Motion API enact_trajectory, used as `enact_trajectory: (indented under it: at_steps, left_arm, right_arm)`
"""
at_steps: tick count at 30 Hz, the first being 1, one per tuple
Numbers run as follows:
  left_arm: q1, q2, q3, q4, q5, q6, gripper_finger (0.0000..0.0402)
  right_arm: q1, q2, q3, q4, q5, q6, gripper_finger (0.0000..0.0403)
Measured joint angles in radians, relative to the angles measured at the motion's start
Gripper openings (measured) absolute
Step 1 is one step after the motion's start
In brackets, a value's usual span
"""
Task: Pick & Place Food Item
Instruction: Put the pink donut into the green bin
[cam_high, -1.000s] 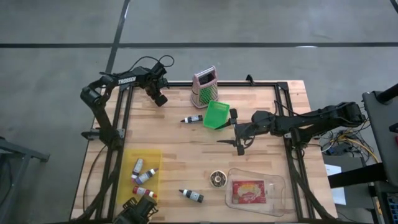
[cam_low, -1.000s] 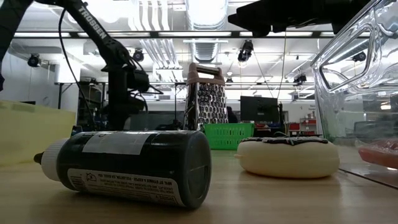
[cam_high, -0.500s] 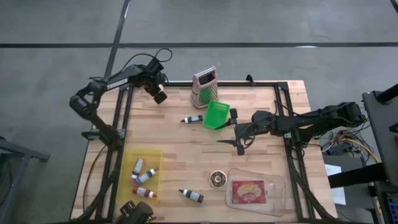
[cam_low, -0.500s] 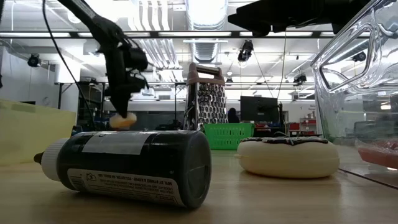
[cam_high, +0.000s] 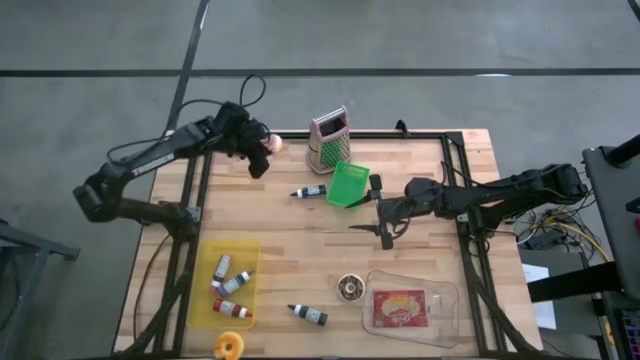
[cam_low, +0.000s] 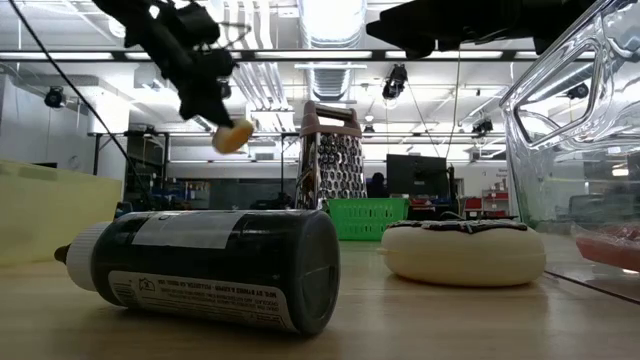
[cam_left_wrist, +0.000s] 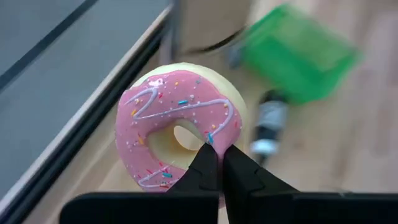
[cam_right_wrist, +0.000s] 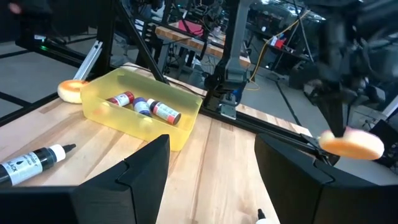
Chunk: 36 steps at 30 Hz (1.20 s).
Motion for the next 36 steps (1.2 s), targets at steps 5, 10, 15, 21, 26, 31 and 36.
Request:
enact_trajectory:
  at_steps: [5, 10, 15, 21, 26, 31, 36]
  left_arm:
    - [-0.06, -0.1, -0.094, 0.15, 0.177, -0.022, 0.0]
    - [-0.093, -0.171, -0.21, 0.365, 0.44, -0.034, 0.0]
    - [-0.098, -0.201, -0.344, 0.659, 0.652, -0.109, 0.0]
    - [-0.115, -0.18, -0.46, 0.955, 0.743, -0.2, 0.0]
    - [-0.152, -0.168, -0.493, 1.049, 0.769, -0.184, 0.0]
    - [-0.203, -0.167, -0.496, 1.066, 0.813, -0.107, 0.0]
    - [-0.251, -0.161, -0.493, 1.066, 0.828, -0.063, 0.0]
  right_arm:
    - [0.0, 0.001, 0.0, 0.011, -0.016, -0.001, 0.0231]
    - [-0.02, 0.001, 0.0, 0.038, -0.097, -0.01, 0.0231]
    - [-0.079, 0.003, 0.0, 0.065, -0.178, 0.0, 0.0231]
    - [-0.173, 0.062, 0.001, 0.185, -0.262, 0.052, 0.023]
    - [-0.252, 0.18, 0.029, 0.289, -0.367, 0.123, 0.0231]
    - [-0.305, 0.315, 0.114, 0.34, -0.478, 0.185, 0.0231]
    - [-0.315, 0.421, 0.224, 0.342, -0.586, 0.232, 0.0231]
